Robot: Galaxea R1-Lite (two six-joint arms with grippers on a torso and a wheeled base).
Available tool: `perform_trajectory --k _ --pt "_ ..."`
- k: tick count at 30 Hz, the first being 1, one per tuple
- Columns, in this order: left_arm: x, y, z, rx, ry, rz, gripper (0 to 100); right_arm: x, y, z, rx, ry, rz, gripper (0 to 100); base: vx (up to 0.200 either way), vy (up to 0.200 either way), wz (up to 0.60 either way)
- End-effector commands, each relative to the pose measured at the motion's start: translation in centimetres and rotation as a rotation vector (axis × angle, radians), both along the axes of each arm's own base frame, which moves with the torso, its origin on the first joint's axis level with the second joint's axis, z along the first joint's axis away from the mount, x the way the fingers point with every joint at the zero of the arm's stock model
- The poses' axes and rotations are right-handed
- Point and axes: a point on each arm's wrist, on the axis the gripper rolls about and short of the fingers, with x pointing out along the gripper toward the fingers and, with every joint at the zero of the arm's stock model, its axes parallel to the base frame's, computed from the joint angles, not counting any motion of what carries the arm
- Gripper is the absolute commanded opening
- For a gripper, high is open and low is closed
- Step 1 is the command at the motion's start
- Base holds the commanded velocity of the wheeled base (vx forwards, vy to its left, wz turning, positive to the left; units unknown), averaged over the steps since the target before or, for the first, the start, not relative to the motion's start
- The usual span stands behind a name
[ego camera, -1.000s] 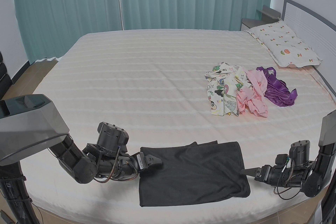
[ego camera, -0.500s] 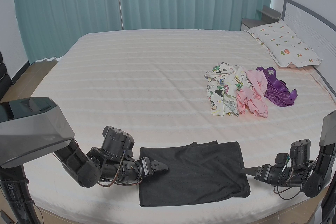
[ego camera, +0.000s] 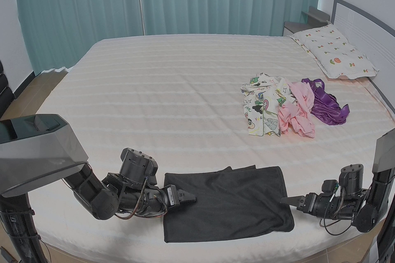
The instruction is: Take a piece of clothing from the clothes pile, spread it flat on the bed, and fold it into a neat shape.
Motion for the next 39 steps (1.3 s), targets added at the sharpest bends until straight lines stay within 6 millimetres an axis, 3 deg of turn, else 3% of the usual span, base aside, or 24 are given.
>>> perform_trajectory --k 1,19,24,39 --pt "-0.1 0.0 -0.1 -0.013 0.012 -0.017 0 -0.4 -0.1 -0.4 -0.006 0.031 0.002 100 0.000 0.000 0.00" --pt "-0.3 0.4 1.1 -0.059 0.030 0.038 0 -0.4 -0.1 -0.4 0.037 0.064 -0.039 100 0.000 0.000 0.00" --pt "-0.3 1.4 1.0 -0.062 0.051 0.080 0 -0.4 -0.1 -0.4 0.037 0.067 -0.042 100 0.000 0.000 0.00" --pt "-1.0 3.9 1.7 -0.067 0.061 0.136 0 -0.4 -0.1 -0.5 0.036 0.071 -0.045 100 0.000 0.200 0.00"
